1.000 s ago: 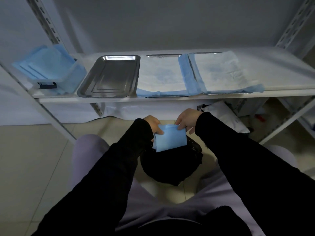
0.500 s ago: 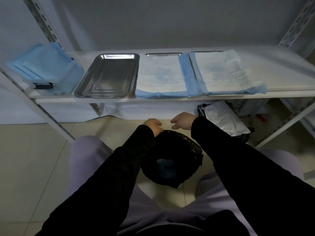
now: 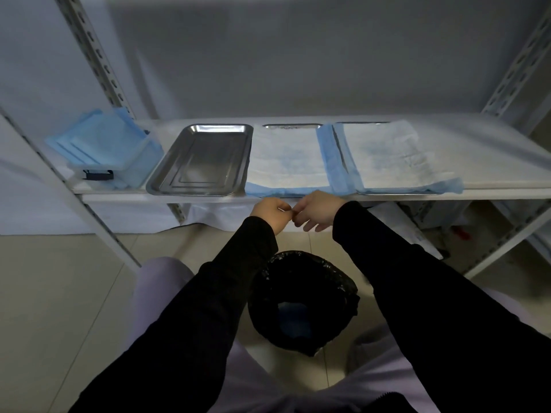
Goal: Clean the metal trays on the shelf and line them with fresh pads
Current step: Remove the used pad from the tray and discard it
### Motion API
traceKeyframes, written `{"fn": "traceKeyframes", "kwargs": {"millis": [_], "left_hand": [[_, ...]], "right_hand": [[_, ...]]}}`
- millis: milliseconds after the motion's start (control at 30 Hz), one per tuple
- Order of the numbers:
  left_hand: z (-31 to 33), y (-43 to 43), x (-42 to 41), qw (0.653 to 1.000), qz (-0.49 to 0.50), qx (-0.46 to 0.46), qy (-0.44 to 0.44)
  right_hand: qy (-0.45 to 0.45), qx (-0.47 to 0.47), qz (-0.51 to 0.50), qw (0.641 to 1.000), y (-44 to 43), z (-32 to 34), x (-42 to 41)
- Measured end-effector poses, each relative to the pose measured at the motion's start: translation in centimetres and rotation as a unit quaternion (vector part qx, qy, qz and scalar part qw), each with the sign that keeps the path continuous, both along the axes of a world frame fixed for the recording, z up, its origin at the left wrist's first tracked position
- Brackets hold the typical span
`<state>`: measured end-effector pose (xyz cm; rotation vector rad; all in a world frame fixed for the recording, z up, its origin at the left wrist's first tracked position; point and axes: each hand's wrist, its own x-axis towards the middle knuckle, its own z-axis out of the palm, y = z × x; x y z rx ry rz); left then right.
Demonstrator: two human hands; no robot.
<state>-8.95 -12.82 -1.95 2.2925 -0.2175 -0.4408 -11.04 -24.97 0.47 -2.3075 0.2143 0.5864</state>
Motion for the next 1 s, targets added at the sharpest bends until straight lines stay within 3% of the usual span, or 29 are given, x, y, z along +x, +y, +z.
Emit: {"fn": "traceKeyframes", "kwargs": {"millis": [333, 567, 833, 1000], "left_hand": [[3.3, 0.5, 0.8, 0.989, 0.047, -0.067, -0.126], [4.5, 0.5, 2.4, 0.978, 0.020, -0.036, -0.206], [3.3, 2.0, 5.0, 0.974, -0.029, 0.084, -0.208], [2.6, 2.4, 5.7, 0.976, -0.027, 0.099, -0.191]], "right_hand": [[-0.167, 0.009, -0.060, 0.984, 0.1, 2.4, 1.2], [-0.232, 0.028, -0.073, 0.970, 0.6, 3.4, 2.5], [-0.204, 0.007, -0.060, 0.977, -0.2, 1.8, 4.9], [-0.160, 0.026, -0.025, 0.986, 0.2, 1.0, 5.1]]}}
